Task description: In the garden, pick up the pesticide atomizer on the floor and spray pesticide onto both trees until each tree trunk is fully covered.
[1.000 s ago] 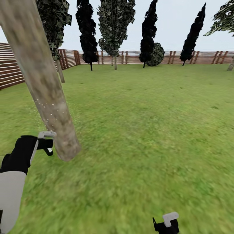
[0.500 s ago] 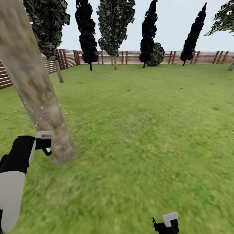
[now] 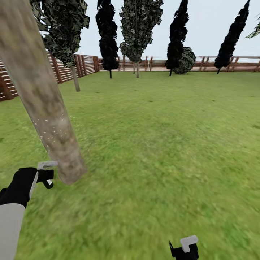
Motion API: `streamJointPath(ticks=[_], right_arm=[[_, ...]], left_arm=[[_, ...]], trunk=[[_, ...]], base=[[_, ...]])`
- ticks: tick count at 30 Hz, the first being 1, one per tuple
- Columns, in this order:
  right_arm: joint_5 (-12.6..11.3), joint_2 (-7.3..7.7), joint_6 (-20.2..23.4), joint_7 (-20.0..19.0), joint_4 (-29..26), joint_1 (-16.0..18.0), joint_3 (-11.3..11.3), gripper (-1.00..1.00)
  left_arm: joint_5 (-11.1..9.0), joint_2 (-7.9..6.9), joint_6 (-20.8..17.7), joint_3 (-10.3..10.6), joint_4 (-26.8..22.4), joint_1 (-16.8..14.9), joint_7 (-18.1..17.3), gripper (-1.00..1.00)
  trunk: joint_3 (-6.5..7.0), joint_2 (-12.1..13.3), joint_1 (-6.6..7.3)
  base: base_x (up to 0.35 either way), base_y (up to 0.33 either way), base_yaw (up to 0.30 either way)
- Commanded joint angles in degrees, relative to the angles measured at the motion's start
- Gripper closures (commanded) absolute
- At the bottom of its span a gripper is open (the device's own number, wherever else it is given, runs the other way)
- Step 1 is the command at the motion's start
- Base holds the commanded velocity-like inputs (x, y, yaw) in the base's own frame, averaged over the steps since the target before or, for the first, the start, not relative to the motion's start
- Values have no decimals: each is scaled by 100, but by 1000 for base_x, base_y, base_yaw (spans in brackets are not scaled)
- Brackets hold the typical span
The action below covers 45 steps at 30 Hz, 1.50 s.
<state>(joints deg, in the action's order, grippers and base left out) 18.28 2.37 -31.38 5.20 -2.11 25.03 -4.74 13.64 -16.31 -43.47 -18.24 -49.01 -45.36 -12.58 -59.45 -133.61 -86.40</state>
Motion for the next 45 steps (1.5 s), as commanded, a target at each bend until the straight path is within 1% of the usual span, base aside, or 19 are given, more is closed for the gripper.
streamJointPath(ticks=[1, 2, 4, 5, 6, 8, 9, 10, 12, 15, 20, 24, 26, 37, 45], right_arm=[[0, 0, -4, -1, 0, 1, 0, -100], [0, 0, -6, -1, 0, 0, 0, -100], [0, 0, -8, 3, 0, -2, -3, -100], [0, 0, -8, 6, 0, -1, -3, -100], [0, 0, -6, 7, 0, 1, -1, -100], [0, 0, -4, 8, 0, 1, -1, -100], [0, 0, -6, 8, 0, 1, 0, -100], [0, 0, -3, 8, 3, 0, 0, -100], [2, 2, -4, 1, 5, 1, 0, -100], [0, 0, -6, -1, 8, 0, 0, -100], [0, 0, -4, -1, 0, 0, 0, -100], [1, -15, -3, -1, 4, 0, 0, -100], [0, -17, -7, -1, 1, -1, 0, -100], [0, -6, -6, 8, 0, 1, -1, -100], [0, -26, -8, 1, 0, 1, 0, -100]], left_arm=[[-28, -26, 242, -365, 42, 33, -12, 100], [-11, -37, 687, -564, 57, 177, -22, 100], [-6, -7, 1316, -649, 86, 396, -26, 100], [-18, 19, 1603, -672, 201, 509, -49, 100], [-31, 21, 1688, -681, 340, 541, -85, 100], [-37, 29, 1732, -642, 588, 558, -195, 100], [-41, 36, 1744, -580, 679, 561, -348, 100], [-40, 63, 1752, -478, 774, 563, -640, 100], [-35, 72, 1754, -360, 791, 564, -799, 100], [-58, 71, 1741, -322, 729, 566, -818, 100], [-59, 94, 1745, -321, 798, 565, -824, 100], [-58, 105, 1745, -333, 775, 568, -825, 100], [-54, 131, 1745, -315, 781, 567, -817, 100], [-54, 113, 1720, -358, 727, 568, -750, 100], [-26, 137, 1719, -330, 772, 567, -711, 100]], trunk=[[0, 0, 0], [0, 0, 0], [0, 0, 0], [0, 0, 0], [0, 0, 0], [0, 0, 0], [0, 0, 0], [0, 0, 0], [0, 0, 0], [0, 0, 0], [0, 0, 0], [0, 0, 0], [0, 0, 0], [0, 0, 0], [0, 0, 0]], base=[[336, -3, 272], [337, -1, 145], [245, -1, 56], [58, 0, 12], [24, 0, 5], [9, 0, 2], [3, 0, 1], [1, 0, 0], [0, 0, 0], [68, 19, 0], [265, 91, 0], [23, 2, 176], [1, -229, 154], [0, -269, 12], [13, -271, 261]])
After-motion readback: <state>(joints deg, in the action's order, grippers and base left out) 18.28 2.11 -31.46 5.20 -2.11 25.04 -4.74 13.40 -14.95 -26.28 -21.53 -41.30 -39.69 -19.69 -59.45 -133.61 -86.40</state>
